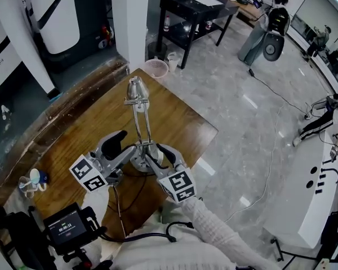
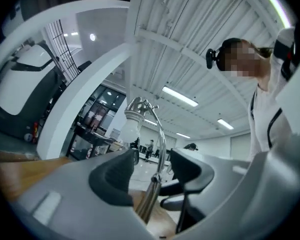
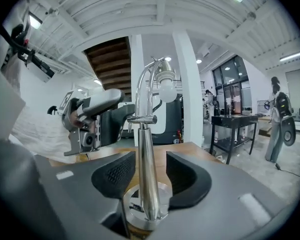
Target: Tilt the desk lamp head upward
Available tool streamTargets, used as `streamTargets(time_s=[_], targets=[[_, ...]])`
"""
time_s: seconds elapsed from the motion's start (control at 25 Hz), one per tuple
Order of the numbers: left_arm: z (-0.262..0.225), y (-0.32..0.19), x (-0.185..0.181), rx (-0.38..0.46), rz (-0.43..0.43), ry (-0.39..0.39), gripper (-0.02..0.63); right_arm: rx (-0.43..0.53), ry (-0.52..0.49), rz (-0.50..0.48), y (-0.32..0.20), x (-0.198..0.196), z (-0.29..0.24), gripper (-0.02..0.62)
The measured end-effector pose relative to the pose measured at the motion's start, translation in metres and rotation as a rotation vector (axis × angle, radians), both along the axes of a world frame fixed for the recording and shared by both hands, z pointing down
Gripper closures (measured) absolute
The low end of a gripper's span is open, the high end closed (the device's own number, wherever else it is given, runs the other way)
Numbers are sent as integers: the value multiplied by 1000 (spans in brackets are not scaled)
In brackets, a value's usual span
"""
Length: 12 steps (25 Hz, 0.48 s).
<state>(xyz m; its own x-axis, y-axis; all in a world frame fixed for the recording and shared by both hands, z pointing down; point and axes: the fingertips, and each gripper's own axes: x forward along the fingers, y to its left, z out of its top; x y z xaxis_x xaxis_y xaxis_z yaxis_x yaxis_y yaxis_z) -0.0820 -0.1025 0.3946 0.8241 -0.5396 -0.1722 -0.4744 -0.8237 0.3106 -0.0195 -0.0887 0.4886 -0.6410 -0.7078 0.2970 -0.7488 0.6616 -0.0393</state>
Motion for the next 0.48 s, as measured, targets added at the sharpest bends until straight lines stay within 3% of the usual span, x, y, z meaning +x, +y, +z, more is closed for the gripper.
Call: streamTargets(time_s=[0.12,0.24,0.32,0.48], targets=[[21,13,2,-18,-106,-69,405,30,0,44,7,15,-1,437],[53,21,11,-65,-181,-131,484,64,-21,95,10,27,1,527],[69,31,17,-115,-205,-117,585,78,-42,111,16,33,0,585],[74,78,29,-208,-254,-59,598,77,-90,97,57,39,-13,597]])
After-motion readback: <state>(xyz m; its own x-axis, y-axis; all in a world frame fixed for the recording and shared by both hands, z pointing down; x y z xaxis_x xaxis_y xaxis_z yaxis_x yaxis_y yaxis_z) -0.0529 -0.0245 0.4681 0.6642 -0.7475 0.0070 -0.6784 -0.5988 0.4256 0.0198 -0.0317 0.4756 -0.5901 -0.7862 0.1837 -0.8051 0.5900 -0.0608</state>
